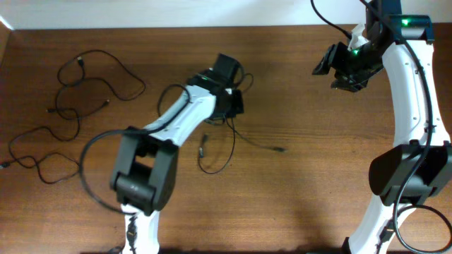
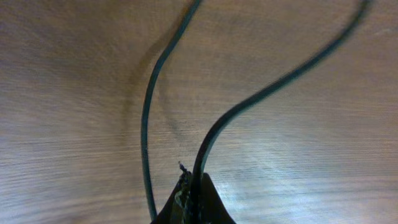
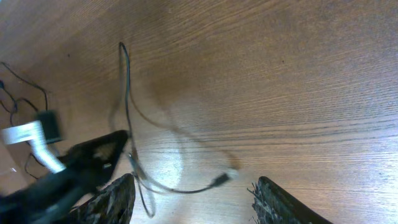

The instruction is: Untangle cables

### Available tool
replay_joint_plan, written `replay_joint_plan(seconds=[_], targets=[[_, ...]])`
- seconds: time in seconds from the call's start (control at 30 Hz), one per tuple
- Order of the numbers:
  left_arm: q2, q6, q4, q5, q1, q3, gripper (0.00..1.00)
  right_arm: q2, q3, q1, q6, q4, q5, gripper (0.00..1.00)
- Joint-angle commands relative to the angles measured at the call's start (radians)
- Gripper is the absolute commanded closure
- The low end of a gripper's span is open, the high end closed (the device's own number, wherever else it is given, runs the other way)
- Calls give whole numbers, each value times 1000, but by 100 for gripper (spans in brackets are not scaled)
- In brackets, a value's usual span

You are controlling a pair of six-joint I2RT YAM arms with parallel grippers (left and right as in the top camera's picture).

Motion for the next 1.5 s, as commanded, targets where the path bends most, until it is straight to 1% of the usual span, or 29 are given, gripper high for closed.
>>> replay_joint_plan(seconds=[0.0, 0.03, 0.07, 0.1, 0.17, 0.2, 0.23, 0.27, 0.3, 0.33, 0.47, 0.5, 0.57, 0.6, 0.67, 0.7, 0.77, 0.83, 0.9, 0.97, 1.0, 1.03, 1.07, 1.17, 1.27, 1.33, 1.4, 1.47], targets=[[76, -42, 41, -134, -52, 0, 100, 1, -6, -2, -36, -4, 12, 37], [82, -42, 42, -153, -62, 0, 100, 1, -6, -2, -36, -7, 13, 37], [89, -42, 48, -172, -73, 0, 91, 1, -6, -2, -36, -7, 16, 37], [92, -42, 56, -182, -80, 0, 76, 1, -6, -2, -36, -7, 24, 37], [94, -42, 55, -189, -83, 0, 66, 1, -6, -2, -36, -12, 31, 37], [95, -41, 48, -208, -83, 0, 60, 1, -6, -2, -36, -15, 31, 37], [95, -41, 40, -241, -83, 0, 57, 1, -6, -2, -36, -17, 31, 37], [95, -40, 35, -269, -83, 0, 49, 1, -6, -1, -36, -18, 31, 37], [95, -26, 32, -289, -83, 0, 44, 1, -6, -1, -36, -18, 31, 37], [95, -3, 28, -294, -83, 0, 43, 1, -6, -1, -36, -18, 31, 37], [95, -3, -26, -349, -83, 0, 41, 1, -6, -1, -36, -22, 31, 37], [95, -3, -39, -338, -84, 0, 42, 1, -6, -1, -37, -22, 31, 37], [98, -3, -48, -283, -88, -1, 57, 1, -6, -1, -37, -24, 31, 37], [98, -3, -57, -226, -92, -2, 63, 1, -6, -1, -39, -30, 31, 37], [98, -4, -73, -127, -99, -14, 65, 1, -6, -1, -63, -39, 31, 37], [98, -4, -72, -115, -103, -24, 65, 1, -6, -1, -63, -42, 31, 37], [98, -52, -68, -115, -118, -64, 66, 1, -6, -1, -63, -41, 30, 37], [98, -69, -69, -109, -127, -74, 69, 1, -6, -1, -63, -41, 30, 37], [98, -68, -68, -108, -132, -74, 76, 1, -6, -1, -63, -42, 31, 37], [98, -68, -68, -108, -132, -74, 85, 1, -6, -1, -63, -43, 31, 37], [98, -69, -68, -107, -132, -74, 94, 1, -6, -1, -63, -44, 31, 37], [98, -68, -68, -107, -132, -72, 100, 1, -6, -1, -63, -44, 31, 37], [97, -60, -69, -108, -126, -53, 100, 1, -6, -1, -74, -44, 31, 37], [88, 17, -105, -108, -100, 24, 100, 1, -6, -1, -89, -44, 31, 37], [34, 117, -196, -108, -41, 179, 100, 1, -6, -1, -89, -43, 31, 37], [0, 160, -227, -108, -6, 269, 100, 1, -6, -1, -89, -43, 38, 37], [-45, 212, -246, -108, 47, 398, 100, 1, -6, -1, -89, -43, 37, 37], [-74, 229, -245, -108, 110, 523, 100, 1, -6, -1, -89, -43, 38, 37]])
